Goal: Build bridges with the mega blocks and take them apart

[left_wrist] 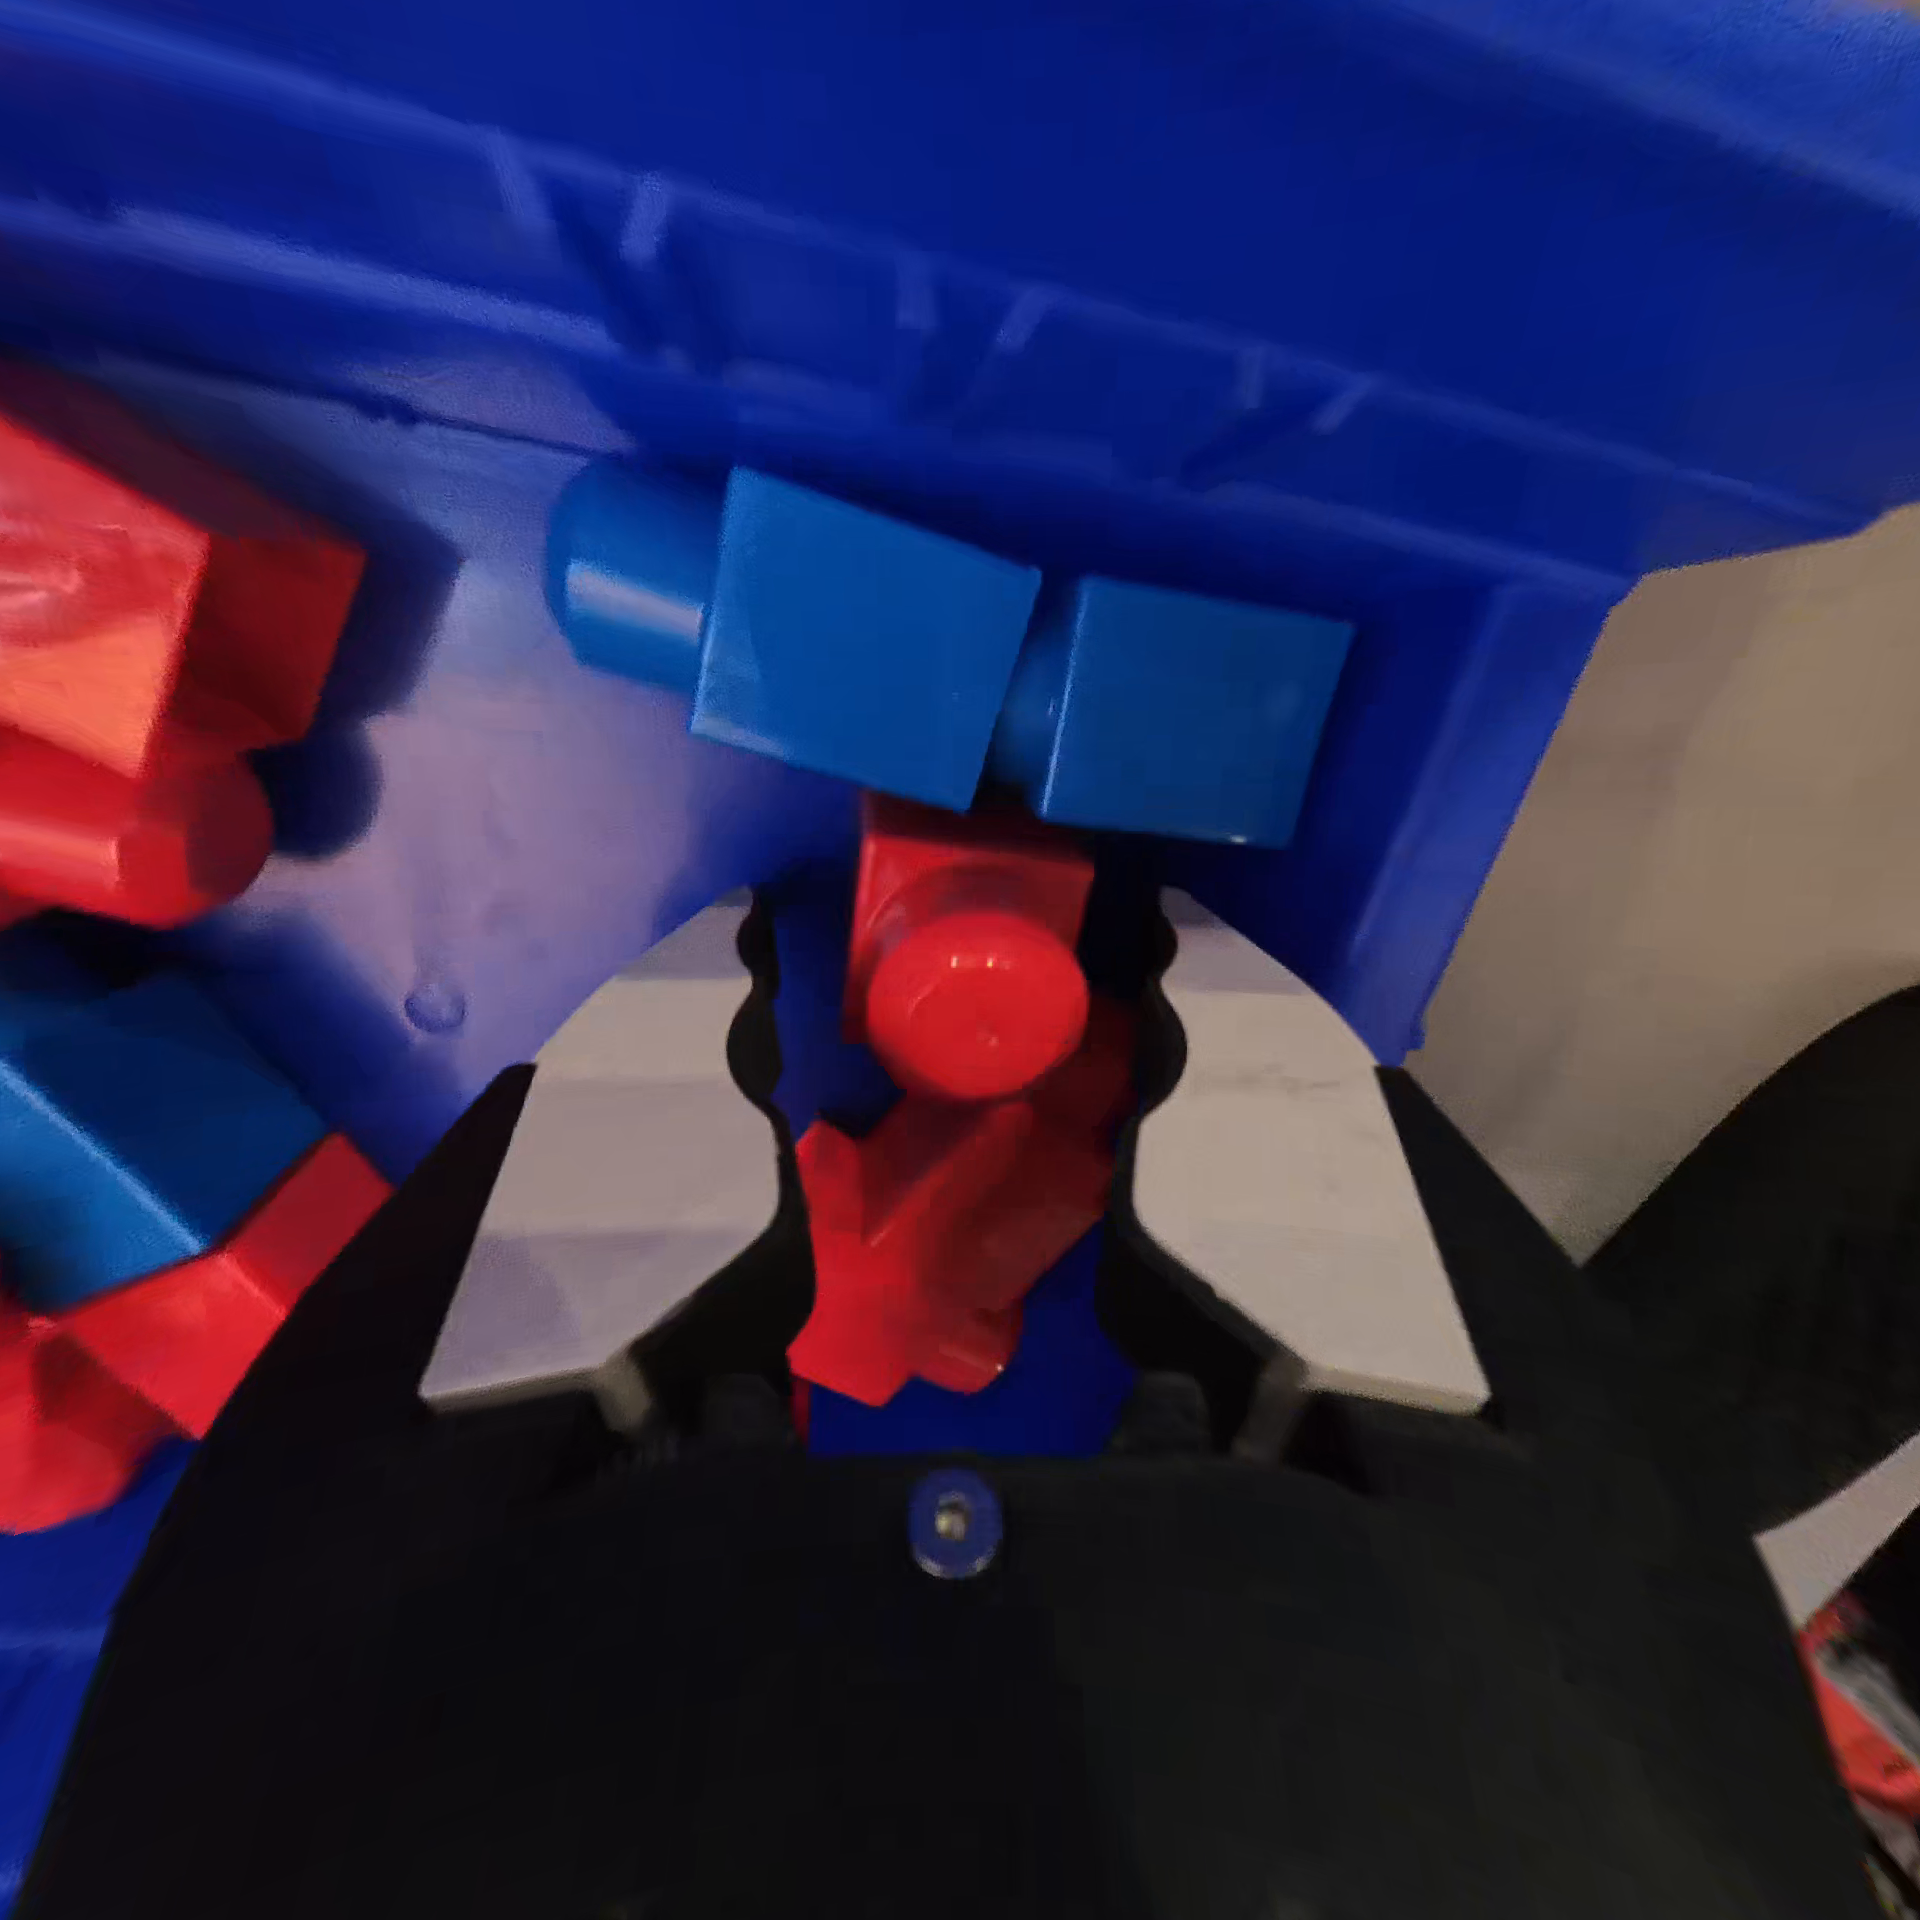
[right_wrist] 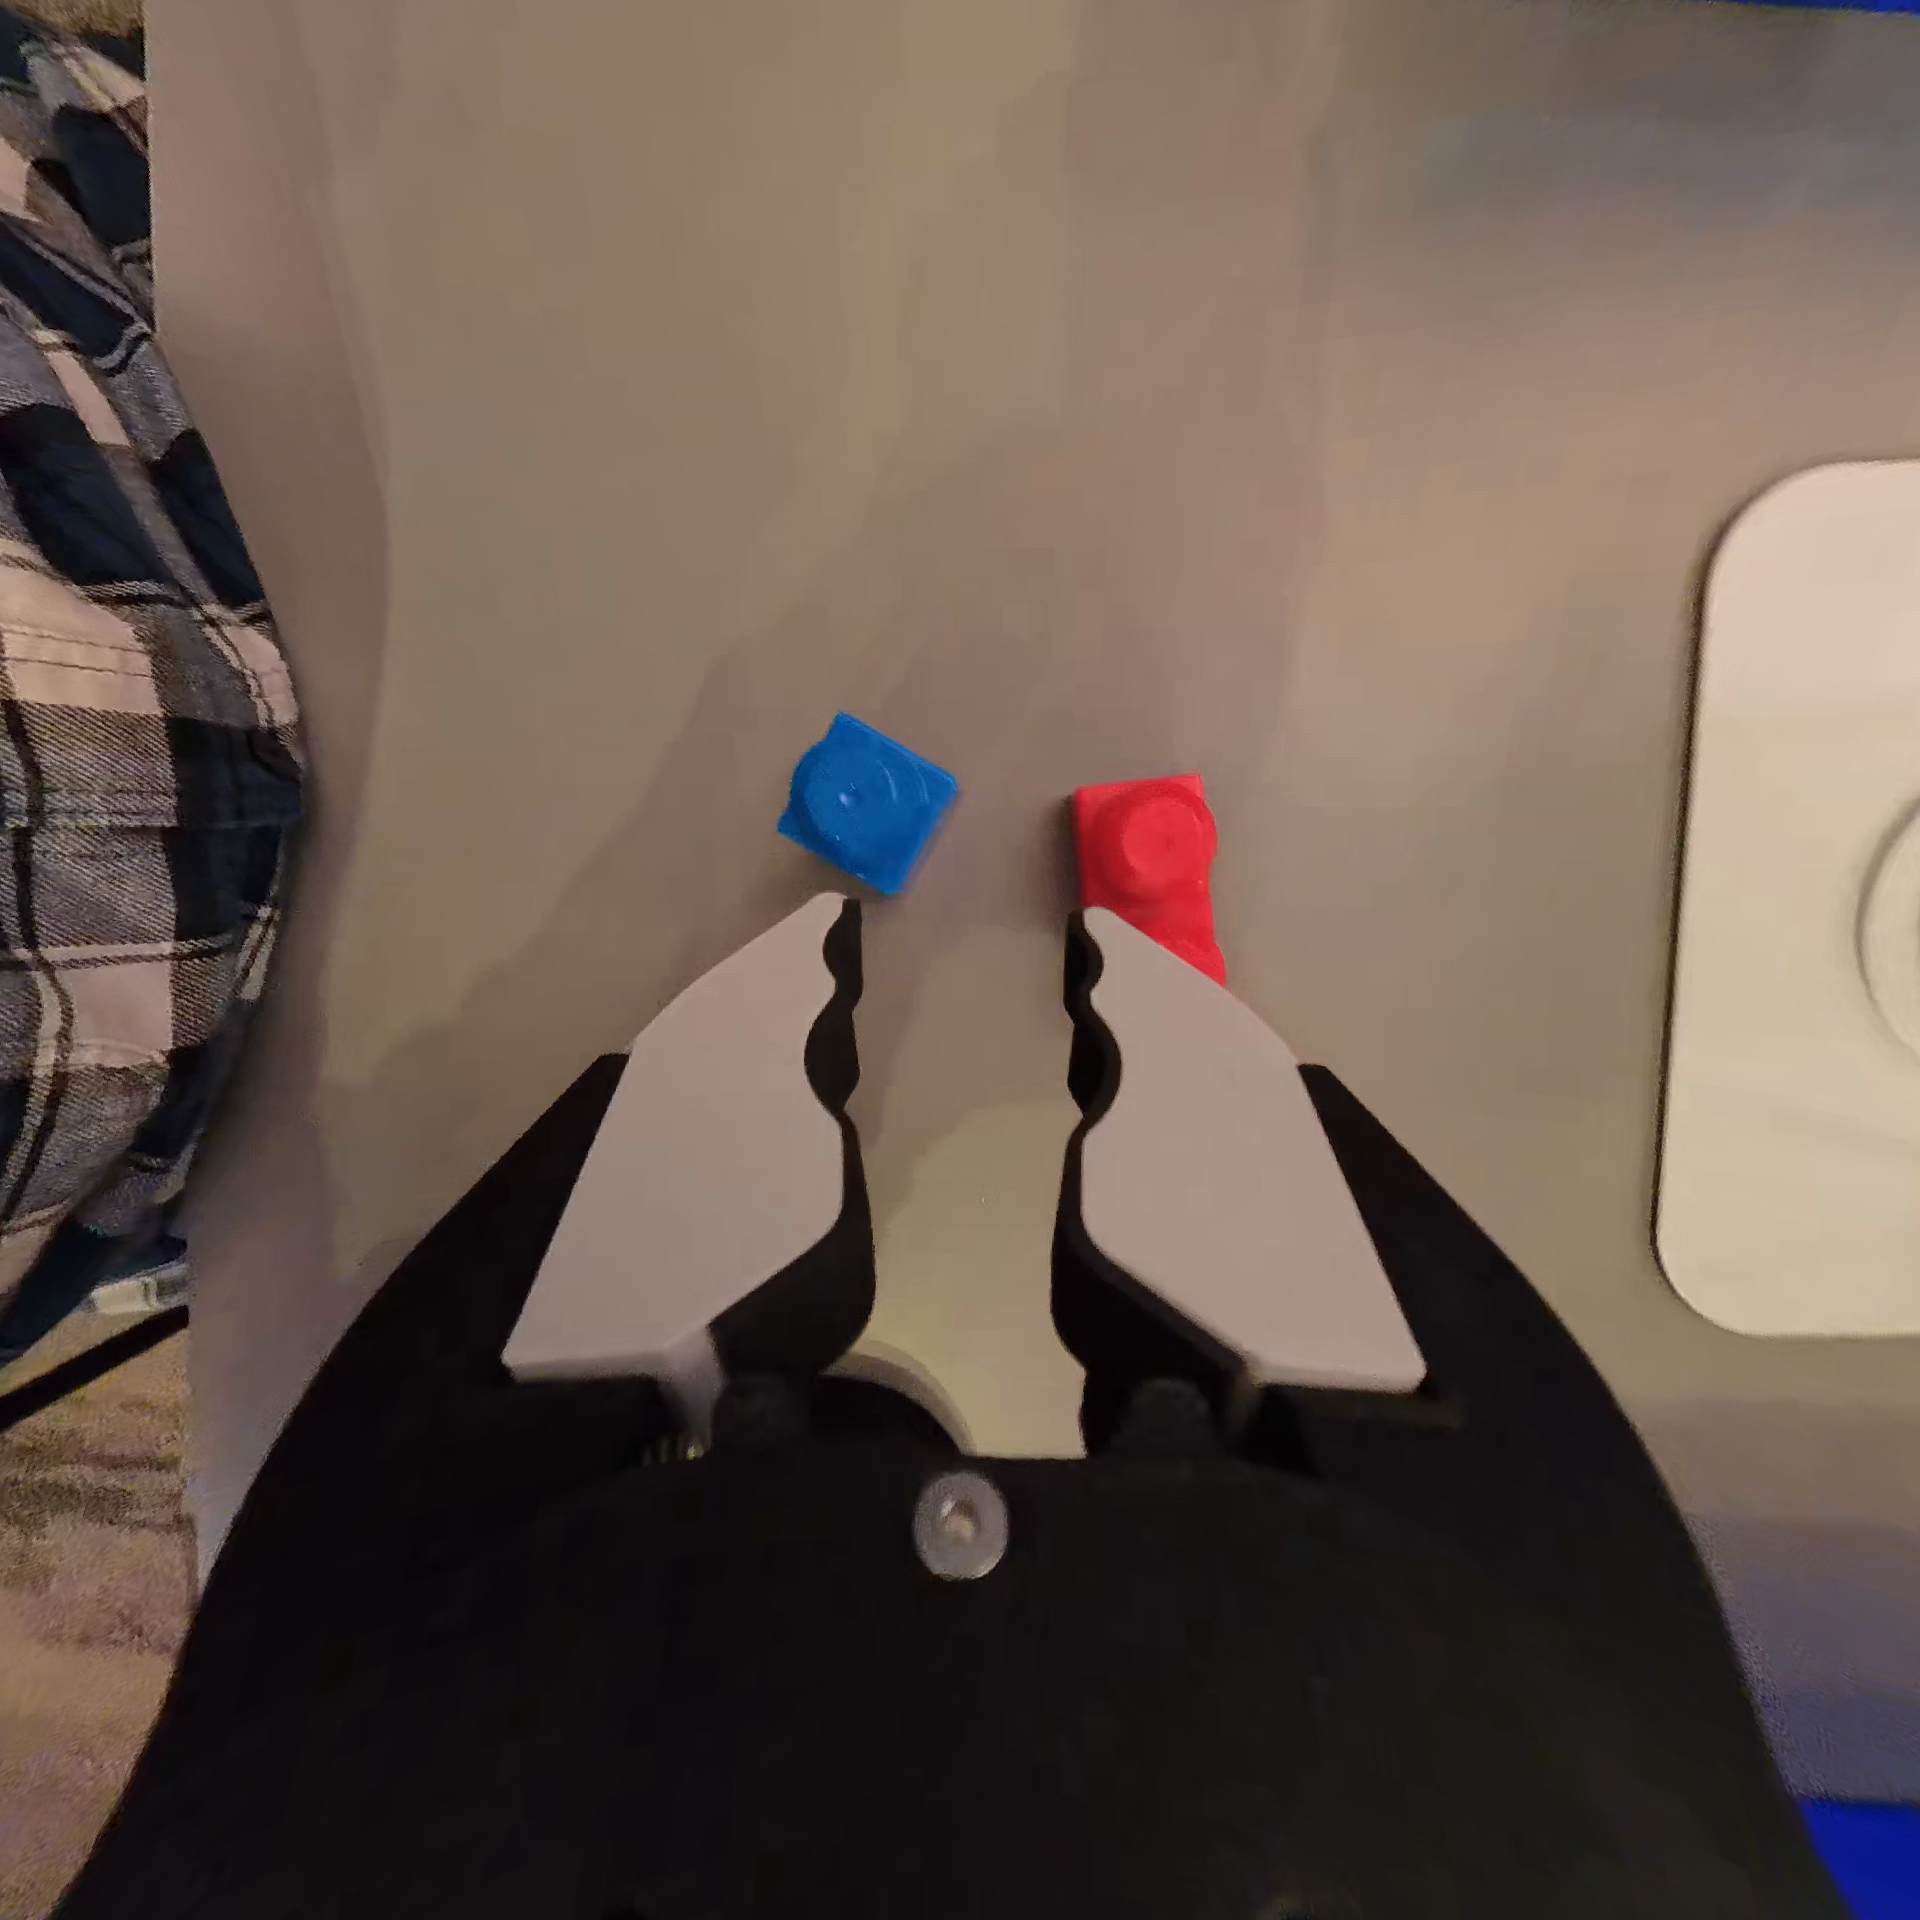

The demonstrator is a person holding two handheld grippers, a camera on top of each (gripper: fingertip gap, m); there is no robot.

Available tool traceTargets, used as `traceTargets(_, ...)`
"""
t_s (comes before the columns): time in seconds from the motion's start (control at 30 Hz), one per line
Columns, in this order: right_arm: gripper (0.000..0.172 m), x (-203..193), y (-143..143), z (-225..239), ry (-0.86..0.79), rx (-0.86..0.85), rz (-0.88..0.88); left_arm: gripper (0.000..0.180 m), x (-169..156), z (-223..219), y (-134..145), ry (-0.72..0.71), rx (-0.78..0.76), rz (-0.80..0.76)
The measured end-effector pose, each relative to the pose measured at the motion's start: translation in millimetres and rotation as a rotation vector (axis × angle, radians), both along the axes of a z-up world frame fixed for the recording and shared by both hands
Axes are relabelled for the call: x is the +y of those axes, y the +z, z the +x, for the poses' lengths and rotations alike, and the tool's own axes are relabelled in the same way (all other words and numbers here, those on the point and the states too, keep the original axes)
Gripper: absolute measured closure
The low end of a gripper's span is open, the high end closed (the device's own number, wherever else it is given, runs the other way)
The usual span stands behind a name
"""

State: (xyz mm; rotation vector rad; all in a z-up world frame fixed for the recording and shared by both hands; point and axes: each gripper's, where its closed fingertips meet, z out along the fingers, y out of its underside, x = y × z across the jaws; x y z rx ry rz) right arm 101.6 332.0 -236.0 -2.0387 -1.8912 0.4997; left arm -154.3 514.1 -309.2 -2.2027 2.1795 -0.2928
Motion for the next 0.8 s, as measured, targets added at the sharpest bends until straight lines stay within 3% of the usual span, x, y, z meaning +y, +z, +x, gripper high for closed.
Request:
traceTargets(0.1,0.135,4,7,12,-0.048,0.027,0.006,0.144,2,7,-1,-0.032,-0.011,0.016)
traceTargets(0.3,0.134,6,12,17,-0.092,0.088,0.015,0.145,16,-1,8,0.016,-0.033,0.132)
traceTargets(0.47,0.13,14,26,-1,-0.107,0.188,0.033,0.145,17,-9,50,0.081,-0.124,0.293)
traceTargets(0.67,0.12,28,63,-60,-0.138,0.417,0.053,0.145,-51,45,129,0.016,-0.344,0.36)
traceTargets(0.8,0.113,39,72,-88,-0.127,0.429,0.177,0.145,-113,109,152,-0.063,-0.477,0.336)
